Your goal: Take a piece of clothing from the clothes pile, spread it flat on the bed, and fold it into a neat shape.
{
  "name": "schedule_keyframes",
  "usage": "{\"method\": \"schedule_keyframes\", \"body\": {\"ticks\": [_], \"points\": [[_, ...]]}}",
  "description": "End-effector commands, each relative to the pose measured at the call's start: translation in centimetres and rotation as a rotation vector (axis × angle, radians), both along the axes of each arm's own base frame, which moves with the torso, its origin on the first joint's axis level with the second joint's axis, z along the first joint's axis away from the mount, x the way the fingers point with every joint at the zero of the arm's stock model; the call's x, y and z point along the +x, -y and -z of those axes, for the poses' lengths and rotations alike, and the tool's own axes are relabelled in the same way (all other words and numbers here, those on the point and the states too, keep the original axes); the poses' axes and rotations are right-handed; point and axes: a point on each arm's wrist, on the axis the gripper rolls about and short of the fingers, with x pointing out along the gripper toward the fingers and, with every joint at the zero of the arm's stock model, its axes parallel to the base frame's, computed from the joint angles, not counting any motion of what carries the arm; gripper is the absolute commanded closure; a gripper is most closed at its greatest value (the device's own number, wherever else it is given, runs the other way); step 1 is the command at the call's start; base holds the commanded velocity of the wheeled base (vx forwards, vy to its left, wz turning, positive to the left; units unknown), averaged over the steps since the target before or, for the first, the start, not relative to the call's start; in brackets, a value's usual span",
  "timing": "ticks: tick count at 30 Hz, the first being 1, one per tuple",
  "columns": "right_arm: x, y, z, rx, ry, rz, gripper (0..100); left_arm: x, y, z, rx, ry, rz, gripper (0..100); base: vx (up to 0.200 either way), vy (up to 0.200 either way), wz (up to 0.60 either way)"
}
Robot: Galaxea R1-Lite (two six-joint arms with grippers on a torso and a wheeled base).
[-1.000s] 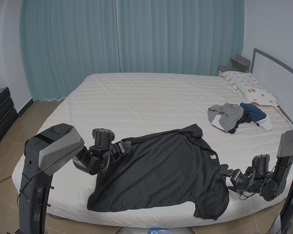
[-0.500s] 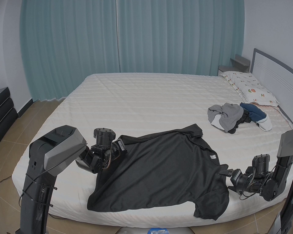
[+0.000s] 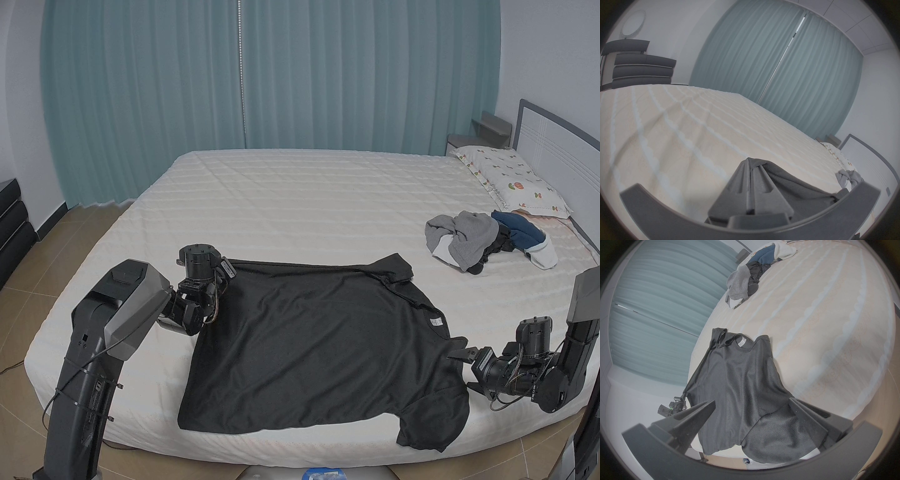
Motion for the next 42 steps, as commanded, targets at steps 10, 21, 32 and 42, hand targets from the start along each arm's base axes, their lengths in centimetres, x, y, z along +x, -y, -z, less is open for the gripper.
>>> {"method": "schedule_keyframes", "body": {"ticks": [10, 21, 32, 42], "points": [[0.0, -0.2, 0.2, 0.002, -0.008, -0.008, 0, 2.7, -2.9, 2.1, -0.003, 0.064, -0.093, 100, 0.000, 0.000, 0.00], [0.0, -0.3, 0.2, 0.002, -0.010, -0.009, 0, 3.0, -3.6, 2.2, -0.006, 0.064, -0.108, 0, 0.000, 0.000, 0.00], [-0.1, -0.3, 0.2, 0.001, -0.012, -0.009, 0, 3.0, -5.1, 1.1, -0.074, 0.081, -0.150, 0, 0.000, 0.000, 0.00], [-0.1, -0.3, 0.3, 0.000, -0.016, -0.010, 0, 1.9, -8.0, 1.8, -0.057, -0.100, -0.167, 0, 0.000, 0.000, 0.00]]}}
